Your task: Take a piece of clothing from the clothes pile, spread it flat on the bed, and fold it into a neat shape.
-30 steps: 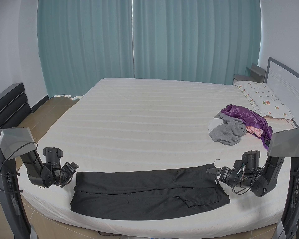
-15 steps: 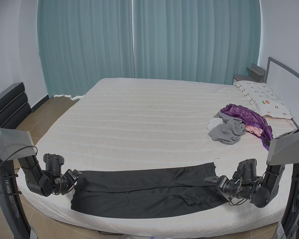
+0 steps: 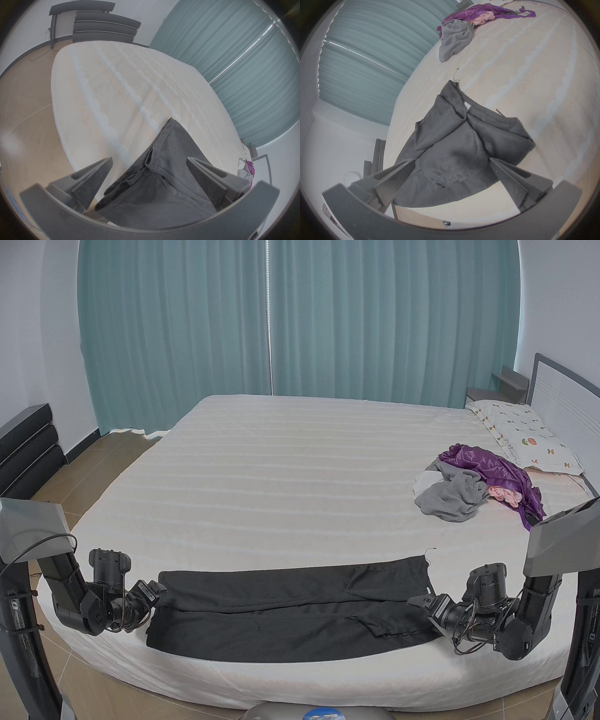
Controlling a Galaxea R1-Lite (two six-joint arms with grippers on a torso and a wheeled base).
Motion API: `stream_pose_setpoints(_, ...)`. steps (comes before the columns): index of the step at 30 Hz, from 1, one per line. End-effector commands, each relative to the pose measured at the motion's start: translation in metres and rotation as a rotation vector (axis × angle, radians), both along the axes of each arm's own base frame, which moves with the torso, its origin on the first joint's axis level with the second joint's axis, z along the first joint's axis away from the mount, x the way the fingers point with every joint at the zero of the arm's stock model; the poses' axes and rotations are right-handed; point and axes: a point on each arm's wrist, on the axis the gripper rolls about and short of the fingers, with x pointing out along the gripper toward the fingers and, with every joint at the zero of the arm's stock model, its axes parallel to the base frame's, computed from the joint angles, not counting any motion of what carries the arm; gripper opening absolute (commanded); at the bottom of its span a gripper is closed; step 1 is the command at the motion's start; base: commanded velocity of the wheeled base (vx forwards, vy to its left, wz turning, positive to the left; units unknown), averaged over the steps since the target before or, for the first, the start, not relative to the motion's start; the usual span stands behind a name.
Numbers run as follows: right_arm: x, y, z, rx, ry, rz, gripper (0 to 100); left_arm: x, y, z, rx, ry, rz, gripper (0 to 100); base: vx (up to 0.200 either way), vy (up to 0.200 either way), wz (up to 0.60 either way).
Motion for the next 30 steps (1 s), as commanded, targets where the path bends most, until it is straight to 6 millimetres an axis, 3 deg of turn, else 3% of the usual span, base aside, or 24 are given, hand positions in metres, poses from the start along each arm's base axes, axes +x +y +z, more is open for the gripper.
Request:
stream_pose_setpoints(1, 0.002, 0.001, -0.004, -0.003, -0.002, -0.001, 100, 0.000, 0.000, -0.001, 0.000, 0.003, 0.001, 100, 0.000, 0.000, 0.00)
stream_pose_setpoints(6, 0.003, 0.001, -0.011, -0.017, 0.008, -0.012, 100, 0.001, 0.000, -0.001, 0.000, 0.001, 0.001, 100, 0.000, 0.000, 0.00)
stream_pose_setpoints(7, 0.003, 0.001, -0.012, -0.017, 0.006, -0.010, 0, 0.001, 0.000, -0.001, 0.000, 0.001, 0.001, 100, 0.000, 0.000, 0.00)
stream_pose_setpoints(19, -0.008, 0.000, -0.013, -0.088, 0.013, -0.012, 0, 0.001, 0.000, -0.001, 0.000, 0.000, 0.001, 100, 0.000, 0.000, 0.00)
stream_pose_setpoints(30, -0.014, -0.010, 0.000, -0.080, -0.003, -0.029, 0, 0.001, 0.000, -0.001, 0.001, 0.001, 0.002, 100, 0.000, 0.000, 0.00)
